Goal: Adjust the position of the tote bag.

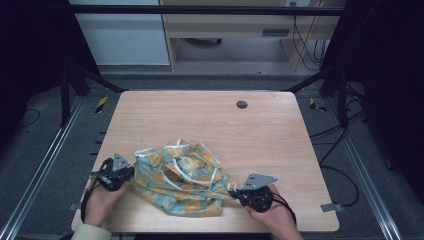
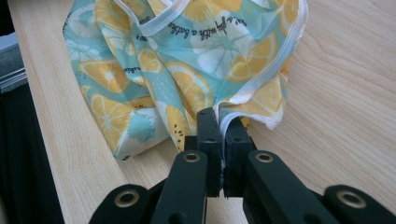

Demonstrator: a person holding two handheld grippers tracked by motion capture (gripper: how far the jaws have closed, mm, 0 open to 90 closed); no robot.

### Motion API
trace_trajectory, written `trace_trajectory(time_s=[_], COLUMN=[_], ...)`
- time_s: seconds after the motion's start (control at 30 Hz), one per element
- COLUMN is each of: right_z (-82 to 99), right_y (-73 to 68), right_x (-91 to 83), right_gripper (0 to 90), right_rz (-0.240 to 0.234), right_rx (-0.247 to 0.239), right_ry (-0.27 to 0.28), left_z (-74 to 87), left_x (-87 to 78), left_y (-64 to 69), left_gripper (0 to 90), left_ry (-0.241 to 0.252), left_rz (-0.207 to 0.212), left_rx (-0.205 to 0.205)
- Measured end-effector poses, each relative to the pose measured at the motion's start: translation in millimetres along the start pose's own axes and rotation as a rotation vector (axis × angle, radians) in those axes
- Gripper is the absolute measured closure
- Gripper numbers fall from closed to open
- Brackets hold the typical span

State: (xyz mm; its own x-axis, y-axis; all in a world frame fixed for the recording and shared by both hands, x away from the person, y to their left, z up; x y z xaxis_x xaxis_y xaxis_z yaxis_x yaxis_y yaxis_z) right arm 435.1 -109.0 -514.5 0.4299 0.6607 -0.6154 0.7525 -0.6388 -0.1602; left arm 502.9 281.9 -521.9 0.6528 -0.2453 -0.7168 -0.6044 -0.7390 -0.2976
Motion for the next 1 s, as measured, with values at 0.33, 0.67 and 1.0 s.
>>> trace_trajectory(time_s=[0.33, 0.67, 1.0], right_z=[-0.3, -3.0, -8.7], right_y=[1.5, 5.7, 5.5], right_x=[-0.8, -21.6, -31.0], right_gripper=[86.8, 32.9, 12.6], right_rz=[0.017, 0.099, 0.09], right_rx=[-0.002, 0.057, 0.115], right_ry=[0.001, 0.095, 0.14], left_z=[0.4, -9.2, -19.1], left_x=[-0.3, -22.1, -37.9], left_y=[1.6, 2.5, 10.3], left_gripper=[86.5, 54.4, 40.6], left_ry=[0.016, 0.155, 0.253], left_rz=[0.024, 0.003, 0.04], left_rx=[-0.013, -0.104, -0.124])
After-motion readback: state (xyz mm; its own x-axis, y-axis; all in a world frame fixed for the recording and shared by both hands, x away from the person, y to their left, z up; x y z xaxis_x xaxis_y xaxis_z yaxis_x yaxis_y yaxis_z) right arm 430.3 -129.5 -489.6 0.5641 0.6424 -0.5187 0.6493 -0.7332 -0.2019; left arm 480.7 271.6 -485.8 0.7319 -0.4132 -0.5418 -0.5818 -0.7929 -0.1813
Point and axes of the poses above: each handheld gripper's, and its own axes: x roughly forward along the jaws, z roughly out of its underside, y roughly to its right, the point moved 6 cm from there along x, roughly forward along the jaws, and after that the axes turned 8 degrees about x, right-handed, at the moved point
